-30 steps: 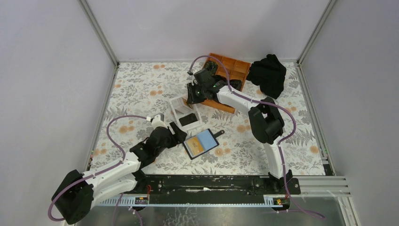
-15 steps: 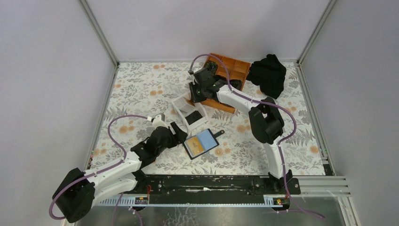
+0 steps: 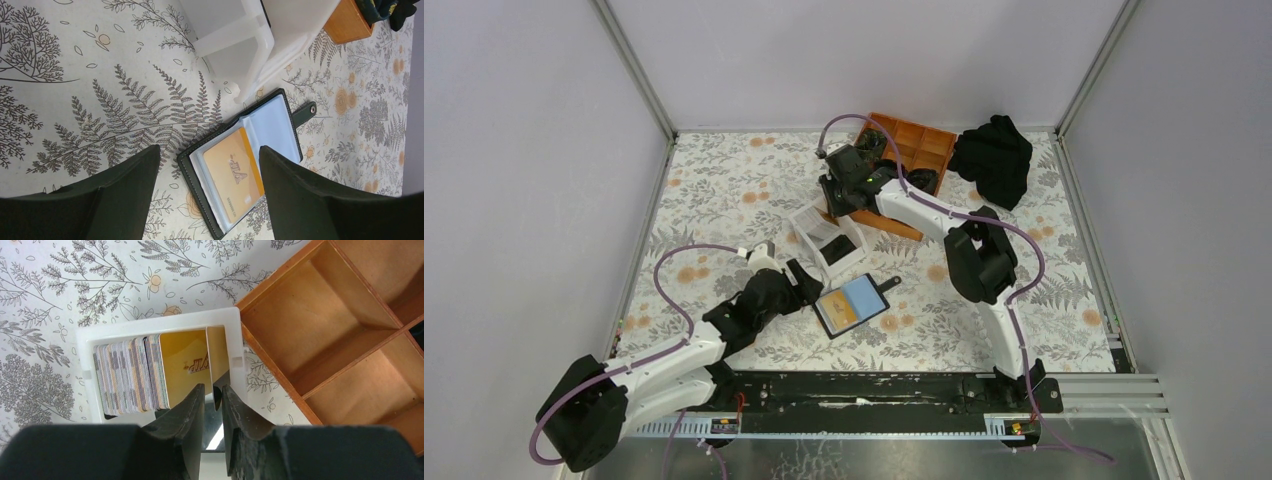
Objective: Put the credit cards into the card holder
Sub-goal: Pick up the credit card from the storage box.
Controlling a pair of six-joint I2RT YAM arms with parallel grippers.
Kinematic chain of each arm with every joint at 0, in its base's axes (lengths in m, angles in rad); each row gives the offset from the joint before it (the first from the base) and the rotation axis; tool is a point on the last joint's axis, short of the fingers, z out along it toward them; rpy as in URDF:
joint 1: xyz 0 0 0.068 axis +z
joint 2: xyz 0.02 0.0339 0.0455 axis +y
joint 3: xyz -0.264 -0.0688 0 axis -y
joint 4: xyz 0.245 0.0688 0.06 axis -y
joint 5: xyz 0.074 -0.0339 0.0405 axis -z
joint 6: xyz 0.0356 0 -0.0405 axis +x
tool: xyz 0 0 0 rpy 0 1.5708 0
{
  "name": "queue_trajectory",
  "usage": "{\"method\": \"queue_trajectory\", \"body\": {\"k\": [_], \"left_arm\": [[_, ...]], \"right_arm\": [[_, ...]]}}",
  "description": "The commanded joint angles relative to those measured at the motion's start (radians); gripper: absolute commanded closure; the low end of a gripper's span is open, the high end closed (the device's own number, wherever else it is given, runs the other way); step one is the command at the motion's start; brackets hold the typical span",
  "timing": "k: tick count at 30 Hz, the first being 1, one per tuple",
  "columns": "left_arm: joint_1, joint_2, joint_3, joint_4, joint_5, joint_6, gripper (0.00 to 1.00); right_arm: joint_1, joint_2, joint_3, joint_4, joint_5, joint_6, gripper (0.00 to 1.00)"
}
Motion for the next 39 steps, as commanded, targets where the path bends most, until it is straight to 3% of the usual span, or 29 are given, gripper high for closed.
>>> {"method": "queue_trajectory", "body": {"k": [1,5,9,13,21,29,39], "left_arm": [[0.007,0.008,-0.012,0.055,-0.005,0.001,0.2],[0.009,0.016,-0.012,0.061,-0.001,0.002,0.2],[0.012,0.025,-0.008,0.066,0.001,0.002,0.2],[0.013,0.025,-0.002,0.06,0.001,0.003,0.2],[0.013,-0.037,0.026,-0.001,-0.018,0.019,0.2],[0.015,-0.207,0.038,-0.019,-0.043,0.105,0.18],[0.014,-0.329,0.071,0.032,0.09,0.236,0.18]], "right_arm": [[0.004,0.026,0.072,-0.022,0.054,-0.039,0.74],[0.004,0.05,0.108,-0.04,0.07,-0.051,0.76],[0.004,0.072,0.137,-0.066,0.085,-0.063,0.84],[0.004,0.079,0.144,-0.085,0.121,-0.072,0.99],[0.035,0.005,0.104,-0.075,0.221,-0.119,1.0],[0.059,-0.198,-0.022,-0.047,0.267,-0.137,1.0],[0.096,-0.621,-0.385,0.017,0.065,-0.052,1.0]]}}
